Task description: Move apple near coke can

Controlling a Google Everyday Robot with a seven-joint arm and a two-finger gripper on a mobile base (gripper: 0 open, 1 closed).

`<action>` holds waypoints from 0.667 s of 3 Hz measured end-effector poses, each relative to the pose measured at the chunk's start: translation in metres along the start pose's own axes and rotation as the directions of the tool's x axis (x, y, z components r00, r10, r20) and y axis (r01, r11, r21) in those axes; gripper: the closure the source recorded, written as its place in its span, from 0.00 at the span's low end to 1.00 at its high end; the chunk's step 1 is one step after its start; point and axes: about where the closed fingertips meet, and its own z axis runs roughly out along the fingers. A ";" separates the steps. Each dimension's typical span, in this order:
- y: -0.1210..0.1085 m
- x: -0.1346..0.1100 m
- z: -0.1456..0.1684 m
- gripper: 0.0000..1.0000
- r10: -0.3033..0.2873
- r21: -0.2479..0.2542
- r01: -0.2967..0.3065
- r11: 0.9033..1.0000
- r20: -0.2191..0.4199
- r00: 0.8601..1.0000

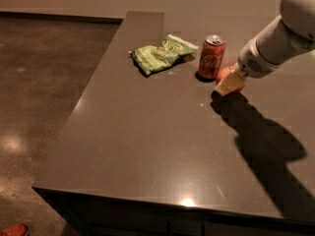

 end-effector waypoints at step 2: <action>0.006 -0.011 0.018 0.36 -0.019 -0.021 0.019 1.000 0.022 1.000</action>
Offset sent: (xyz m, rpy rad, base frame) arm 0.0160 0.0218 -0.0206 0.0250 -0.0019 0.0347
